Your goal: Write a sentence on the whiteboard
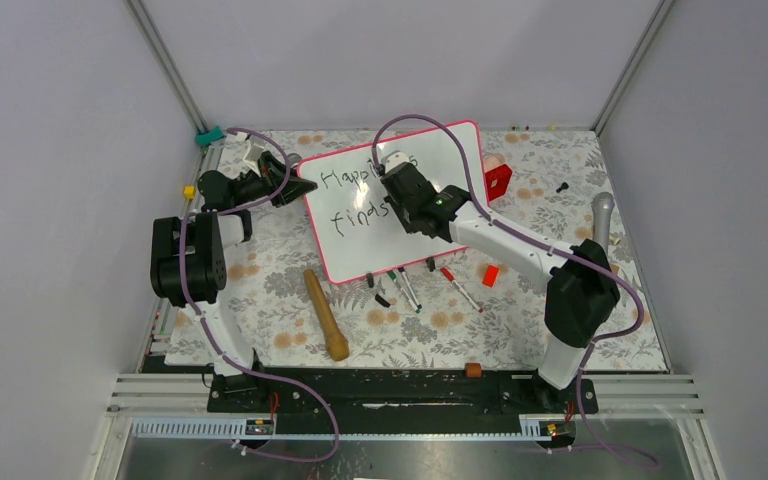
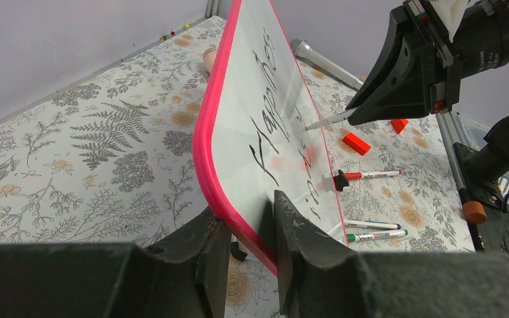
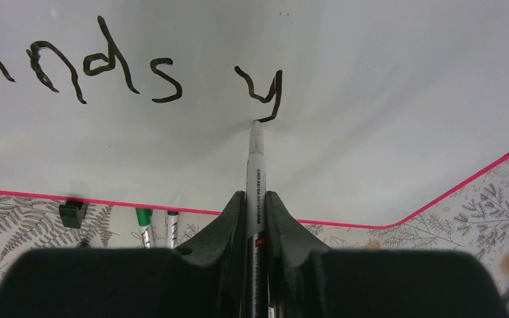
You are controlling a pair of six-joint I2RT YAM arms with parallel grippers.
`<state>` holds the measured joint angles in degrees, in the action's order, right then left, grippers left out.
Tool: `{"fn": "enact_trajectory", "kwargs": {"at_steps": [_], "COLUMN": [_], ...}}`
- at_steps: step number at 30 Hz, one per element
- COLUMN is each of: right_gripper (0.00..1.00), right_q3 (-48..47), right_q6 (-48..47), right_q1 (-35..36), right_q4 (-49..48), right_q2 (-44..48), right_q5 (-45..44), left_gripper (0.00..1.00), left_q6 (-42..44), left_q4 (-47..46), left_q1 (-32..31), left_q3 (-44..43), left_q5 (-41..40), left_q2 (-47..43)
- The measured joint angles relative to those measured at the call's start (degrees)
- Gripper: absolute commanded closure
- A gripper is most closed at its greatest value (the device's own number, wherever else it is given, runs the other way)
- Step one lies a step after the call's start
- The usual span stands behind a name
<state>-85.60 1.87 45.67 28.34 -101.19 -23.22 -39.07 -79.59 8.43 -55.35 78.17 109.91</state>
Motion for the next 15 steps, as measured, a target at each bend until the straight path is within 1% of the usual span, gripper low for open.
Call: {"fn": "enact_trajectory", "kwargs": {"at_steps": [15], "right_gripper": [1.0], "right_q3": [-0.07], "right_q6": [0.11], "right_q1": [-0.04], "right_q4": [0.68], "right_q2": [0.0], "right_q5": [3.23], "left_gripper": [1.0], "left_q6": [0.02], "left_q4": [0.0], "left_q1": [0.0], "left_q3": [0.0], "left_q5": [0.02], "left_q2": [0.0]}}
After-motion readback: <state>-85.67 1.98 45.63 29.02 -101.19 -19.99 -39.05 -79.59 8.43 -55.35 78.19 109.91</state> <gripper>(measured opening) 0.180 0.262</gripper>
